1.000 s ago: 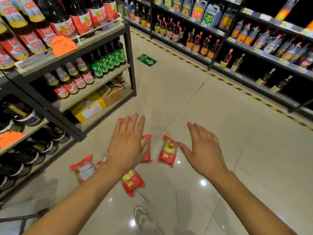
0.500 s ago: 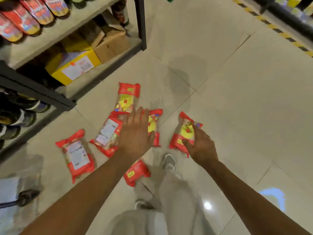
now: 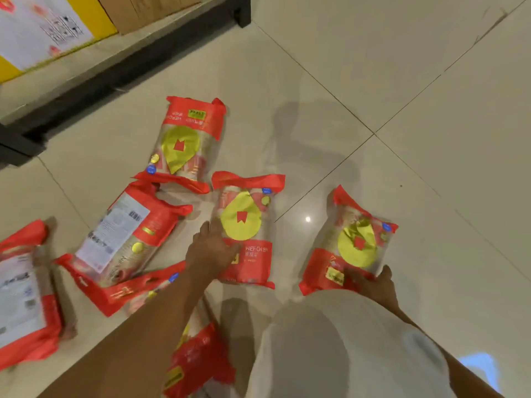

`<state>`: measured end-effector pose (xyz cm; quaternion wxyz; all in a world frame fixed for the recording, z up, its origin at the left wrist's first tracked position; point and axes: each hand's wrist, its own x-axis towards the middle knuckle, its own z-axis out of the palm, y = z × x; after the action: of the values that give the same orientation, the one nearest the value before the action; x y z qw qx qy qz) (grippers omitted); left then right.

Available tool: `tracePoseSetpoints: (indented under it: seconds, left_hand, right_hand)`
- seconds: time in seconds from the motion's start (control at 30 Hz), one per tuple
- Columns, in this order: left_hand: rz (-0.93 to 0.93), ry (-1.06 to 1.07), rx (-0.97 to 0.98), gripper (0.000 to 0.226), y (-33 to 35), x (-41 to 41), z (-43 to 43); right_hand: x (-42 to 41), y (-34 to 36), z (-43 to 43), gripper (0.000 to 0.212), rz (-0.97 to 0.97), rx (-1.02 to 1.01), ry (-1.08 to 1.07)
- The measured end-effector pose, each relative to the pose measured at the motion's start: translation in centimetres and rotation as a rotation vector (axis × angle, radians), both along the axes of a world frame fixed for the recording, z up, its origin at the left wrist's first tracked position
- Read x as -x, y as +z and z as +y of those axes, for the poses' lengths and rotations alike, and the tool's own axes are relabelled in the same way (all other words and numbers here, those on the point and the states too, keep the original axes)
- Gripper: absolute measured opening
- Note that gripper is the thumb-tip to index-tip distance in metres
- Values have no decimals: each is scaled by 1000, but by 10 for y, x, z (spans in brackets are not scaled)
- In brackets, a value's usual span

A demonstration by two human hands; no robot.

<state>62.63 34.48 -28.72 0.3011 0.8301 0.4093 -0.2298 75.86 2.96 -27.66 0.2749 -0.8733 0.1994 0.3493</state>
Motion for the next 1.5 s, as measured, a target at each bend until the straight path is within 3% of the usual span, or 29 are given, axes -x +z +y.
tracePoseSetpoints:
  seconds: [0.1, 0.17, 0.27, 0.37, 0.43, 0.5, 0.57, 0.6, 0.7, 0.77, 0.87, 1.1, 1.23, 1.33, 1.5]
  left_hand:
    - [-125, 291, 210, 107, -22, -7, 5]
    - [-175, 441, 321, 101, -31, -8, 10]
    - [-155, 534, 433, 101, -47, -7, 18]
    - [-140, 534, 493, 86, -59, -8, 19]
    - [-172, 519, 441, 73, -38, -16, 11]
    - [-207, 490, 358, 52, -6, -23, 4]
    - [-256, 495, 348, 49, 27, -24, 0]
    - [-279, 492, 334, 53, 45, -23, 1]
    - [-364, 520, 334, 74, 115, -23, 5]
    - [-416, 542, 343, 69, 179, -24, 9]
    - [-523, 506, 326, 83, 295, -28, 20]
    - [-789, 408, 290, 83, 634, -11, 29]
    - [-963, 382, 289, 69, 803, 22, 16]
    - [-1062, 368, 273, 73, 891, 58, 9]
    - [-1187, 444, 183, 74, 972, 131, 2]
  right_hand:
    - [-8, -24, -1, 29, -32, -89, -131]
    - [-13, -31, 0, 18, -47, -152, -177]
    - [-18, -37, 4, 37, 55, -264, -239]
    - [-24, -36, 12, 41, 45, -295, -231]
    - [-26, -27, 19, 49, 32, -313, -243]
    - [-28, -10, 24, 75, -1, -348, -239]
    - [-29, 21, 29, 100, -9, -422, -275]
    - [-29, 43, 33, 99, -22, -450, -294]
    - [-35, 129, 45, 80, -122, -526, -284]
    - [-40, 193, 50, 75, -172, -552, -260]
    - [-43, 308, 56, 73, -254, -574, -198]
    - [-25, 635, 69, 76, -462, -722, -69]
    - [6, 791, 64, 71, -573, -829, -28]
    - [34, 876, 63, 75, -653, -879, 26]
    - [83, 961, 83, 81, -719, -1008, 144]
